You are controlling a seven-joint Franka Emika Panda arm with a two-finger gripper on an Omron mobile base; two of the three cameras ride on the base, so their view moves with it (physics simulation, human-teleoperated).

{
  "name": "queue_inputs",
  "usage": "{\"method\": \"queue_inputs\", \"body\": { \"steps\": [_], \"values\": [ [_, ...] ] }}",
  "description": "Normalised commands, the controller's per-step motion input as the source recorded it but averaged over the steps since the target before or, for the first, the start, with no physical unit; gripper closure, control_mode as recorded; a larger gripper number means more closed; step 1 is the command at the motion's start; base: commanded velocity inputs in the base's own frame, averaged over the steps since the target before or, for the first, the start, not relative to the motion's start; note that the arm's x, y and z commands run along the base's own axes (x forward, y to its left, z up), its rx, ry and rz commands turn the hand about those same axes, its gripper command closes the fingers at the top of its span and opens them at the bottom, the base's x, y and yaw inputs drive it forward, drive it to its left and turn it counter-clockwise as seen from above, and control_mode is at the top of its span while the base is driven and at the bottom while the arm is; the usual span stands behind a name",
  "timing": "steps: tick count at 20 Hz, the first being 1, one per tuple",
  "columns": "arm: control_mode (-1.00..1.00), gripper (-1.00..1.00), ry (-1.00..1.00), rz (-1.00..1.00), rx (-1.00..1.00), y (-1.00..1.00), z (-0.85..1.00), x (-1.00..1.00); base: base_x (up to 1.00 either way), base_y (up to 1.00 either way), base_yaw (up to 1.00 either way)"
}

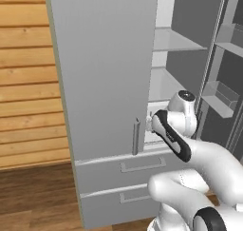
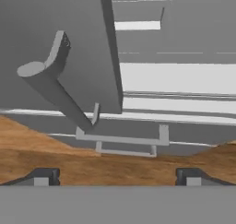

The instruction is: Take the strawberry from the fridge and place it on top of the pancake, located on the dining counter.

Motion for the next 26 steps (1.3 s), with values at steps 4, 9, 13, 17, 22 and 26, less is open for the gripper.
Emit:
{"method": "queue_inputs", "body": {
  "steps": [4, 9, 13, 17, 22, 26],
  "values": [
    [-1.00, -1.00, 0.02, -0.51, -0.04, 0.56, 0.45, 0.06, 0.00, 0.00, 0.00],
    [-1.00, -1.00, 0.01, -0.17, -0.08, 0.24, 0.03, 0.43, 0.00, 0.00, 0.00],
    [-1.00, -1.00, 0.00, 0.02, 0.04, 0.00, 0.00, 0.77, 0.00, 0.00, 0.00],
    [-1.00, -1.00, 0.00, 0.07, 0.04, 0.28, -0.08, 0.61, 0.00, 0.00, 0.00],
    [-1.00, -1.00, 0.00, 0.00, 0.00, 0.50, -0.23, 0.23, 0.00, 0.00, 0.00],
    [-1.00, -1.00, 0.00, 0.00, 0.00, 0.03, -0.27, 0.11, 0.00, 0.00, 0.00]
  ]
}}
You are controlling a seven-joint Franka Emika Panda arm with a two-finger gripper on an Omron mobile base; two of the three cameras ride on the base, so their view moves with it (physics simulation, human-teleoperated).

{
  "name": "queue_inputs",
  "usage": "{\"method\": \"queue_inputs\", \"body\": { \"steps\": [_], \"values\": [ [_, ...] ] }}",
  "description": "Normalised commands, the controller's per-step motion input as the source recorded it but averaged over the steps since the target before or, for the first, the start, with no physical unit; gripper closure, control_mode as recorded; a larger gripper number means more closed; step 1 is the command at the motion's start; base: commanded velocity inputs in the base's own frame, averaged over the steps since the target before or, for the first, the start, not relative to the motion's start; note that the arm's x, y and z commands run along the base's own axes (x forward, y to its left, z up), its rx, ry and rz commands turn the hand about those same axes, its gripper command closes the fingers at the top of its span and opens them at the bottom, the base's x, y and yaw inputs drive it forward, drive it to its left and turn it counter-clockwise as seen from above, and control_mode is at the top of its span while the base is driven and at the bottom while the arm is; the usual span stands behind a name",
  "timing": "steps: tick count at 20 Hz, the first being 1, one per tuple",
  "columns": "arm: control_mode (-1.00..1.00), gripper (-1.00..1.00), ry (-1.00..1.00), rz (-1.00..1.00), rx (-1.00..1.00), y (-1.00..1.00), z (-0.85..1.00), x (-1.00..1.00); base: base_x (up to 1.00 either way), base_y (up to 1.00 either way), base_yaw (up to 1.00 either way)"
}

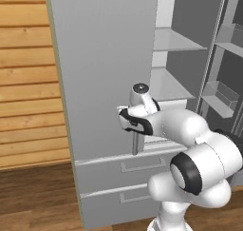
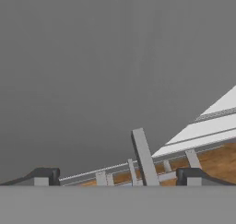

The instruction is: Take the strawberry from the fridge and place it on top of the pancake, located on the dining counter.

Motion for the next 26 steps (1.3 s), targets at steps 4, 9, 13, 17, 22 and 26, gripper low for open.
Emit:
{"method": "queue_inputs", "body": {
  "steps": [4, 9, 13, 17, 22, 26],
  "values": [
    [-1.00, -1.00, 0.00, 0.00, 0.03, -0.06, -0.31, 0.09, 0.00, 0.00, 0.00],
    [-1.00, -1.00, 0.00, 0.00, 0.05, -0.03, -0.25, 0.00, 0.00, 0.00, 0.00],
    [-1.00, 1.00, 0.00, 0.00, 0.04, -0.01, -0.23, 0.00, 0.00, 0.00, 0.00],
    [-1.00, 1.00, 0.00, -0.07, 0.00, 0.00, -0.05, -0.25, 0.00, 0.00, 0.00],
    [-1.00, 1.00, 0.05, -0.16, 0.00, 0.14, -0.02, -0.48, 0.00, 0.00, 0.00],
    [-1.00, 1.00, 0.07, -0.18, 0.00, 0.38, 0.00, -0.48, 0.00, 0.00, 0.00]
  ]
}}
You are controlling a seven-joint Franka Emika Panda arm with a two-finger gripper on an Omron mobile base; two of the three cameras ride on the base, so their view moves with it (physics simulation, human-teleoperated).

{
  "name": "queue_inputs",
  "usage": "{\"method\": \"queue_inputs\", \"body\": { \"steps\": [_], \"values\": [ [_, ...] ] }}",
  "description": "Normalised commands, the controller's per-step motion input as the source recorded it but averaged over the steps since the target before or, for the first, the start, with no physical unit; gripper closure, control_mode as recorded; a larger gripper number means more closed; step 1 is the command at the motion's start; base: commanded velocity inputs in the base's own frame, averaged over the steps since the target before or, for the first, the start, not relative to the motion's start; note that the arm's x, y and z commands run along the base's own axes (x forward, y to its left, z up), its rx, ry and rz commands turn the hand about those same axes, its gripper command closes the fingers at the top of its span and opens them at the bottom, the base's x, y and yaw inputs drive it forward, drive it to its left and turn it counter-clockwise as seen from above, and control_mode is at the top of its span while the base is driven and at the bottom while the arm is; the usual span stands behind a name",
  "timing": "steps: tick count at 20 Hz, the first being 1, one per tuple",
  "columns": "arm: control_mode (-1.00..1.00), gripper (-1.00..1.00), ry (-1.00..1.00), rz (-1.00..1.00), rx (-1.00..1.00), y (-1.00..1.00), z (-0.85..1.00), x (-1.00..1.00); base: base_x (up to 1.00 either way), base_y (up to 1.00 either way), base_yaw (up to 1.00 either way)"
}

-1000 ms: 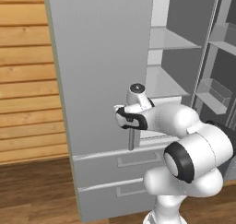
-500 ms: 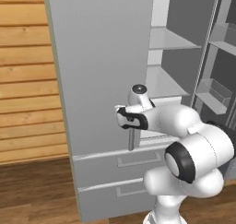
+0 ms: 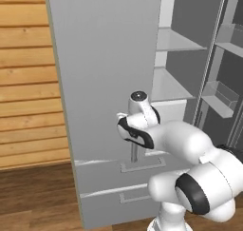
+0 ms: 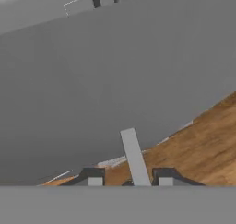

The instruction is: Take the strawberry from the fridge and place it on top of the pancake, located on the dining counter.

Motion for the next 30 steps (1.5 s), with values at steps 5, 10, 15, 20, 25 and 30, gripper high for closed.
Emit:
{"method": "queue_inputs", "body": {
  "steps": [5, 10, 15, 20, 25, 30],
  "values": [
    [-1.00, 1.00, 0.06, -0.14, -0.05, 0.62, 0.00, -0.48, 0.00, 0.00, 0.00],
    [-1.00, 1.00, 0.01, -0.08, -0.07, 0.75, 0.00, -0.46, 0.00, 0.00, 0.00],
    [-1.00, -1.00, -0.04, -0.03, -0.10, 0.95, 0.00, -0.38, 0.00, 0.00, 0.00],
    [-1.00, -1.00, -0.04, -0.02, -0.12, 0.93, 0.00, -0.35, 0.00, 0.00, 0.00],
    [-1.00, -1.00, 0.00, -0.03, -0.14, 0.45, 0.26, -0.12, 0.00, 0.00, 0.00],
    [-1.00, -1.00, -0.10, -0.01, -0.09, 0.14, 0.75, -0.74, 0.00, 0.00, 0.00]
  ]
}}
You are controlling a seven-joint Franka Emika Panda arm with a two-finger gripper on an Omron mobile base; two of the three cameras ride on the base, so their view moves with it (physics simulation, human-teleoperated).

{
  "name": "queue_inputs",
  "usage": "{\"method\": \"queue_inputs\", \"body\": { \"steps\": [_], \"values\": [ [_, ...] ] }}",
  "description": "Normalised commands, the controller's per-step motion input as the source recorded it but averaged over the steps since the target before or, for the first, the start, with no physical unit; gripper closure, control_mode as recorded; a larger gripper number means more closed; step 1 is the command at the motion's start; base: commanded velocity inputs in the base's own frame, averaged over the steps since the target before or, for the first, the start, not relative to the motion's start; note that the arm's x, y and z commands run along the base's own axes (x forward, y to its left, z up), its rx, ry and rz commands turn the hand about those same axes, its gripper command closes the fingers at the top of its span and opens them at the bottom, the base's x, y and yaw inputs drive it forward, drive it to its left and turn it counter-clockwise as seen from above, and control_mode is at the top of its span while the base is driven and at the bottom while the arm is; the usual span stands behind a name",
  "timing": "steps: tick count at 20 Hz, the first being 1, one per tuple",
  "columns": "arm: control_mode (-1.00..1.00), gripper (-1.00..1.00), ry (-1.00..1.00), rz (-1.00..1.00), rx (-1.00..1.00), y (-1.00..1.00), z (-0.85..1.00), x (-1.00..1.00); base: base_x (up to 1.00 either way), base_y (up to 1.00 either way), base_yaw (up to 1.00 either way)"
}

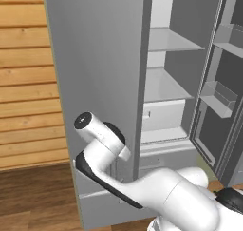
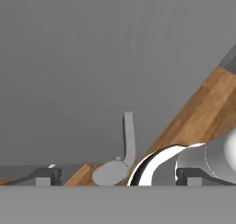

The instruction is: Take the strawberry from the fridge and place it on top of the pancake, located on the dining counter.

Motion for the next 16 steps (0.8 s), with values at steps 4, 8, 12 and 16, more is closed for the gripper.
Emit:
{"method": "queue_inputs", "body": {
  "steps": [4, 8, 12, 16],
  "values": [
    [-1.00, -1.00, -0.12, 0.00, 0.02, -0.08, 0.63, -0.87, 0.00, 0.00, 0.00],
    [-1.00, -1.00, -0.24, 0.15, 0.36, -0.74, 0.44, -0.67, 0.00, 0.00, 0.00],
    [-1.00, -1.00, 0.00, 0.09, 0.63, -0.96, 0.49, -0.26, 0.00, 0.00, 0.00],
    [-1.00, -1.00, 0.00, 0.06, 0.71, -1.00, 0.54, -0.11, 0.00, 0.00, 0.00]
  ]
}}
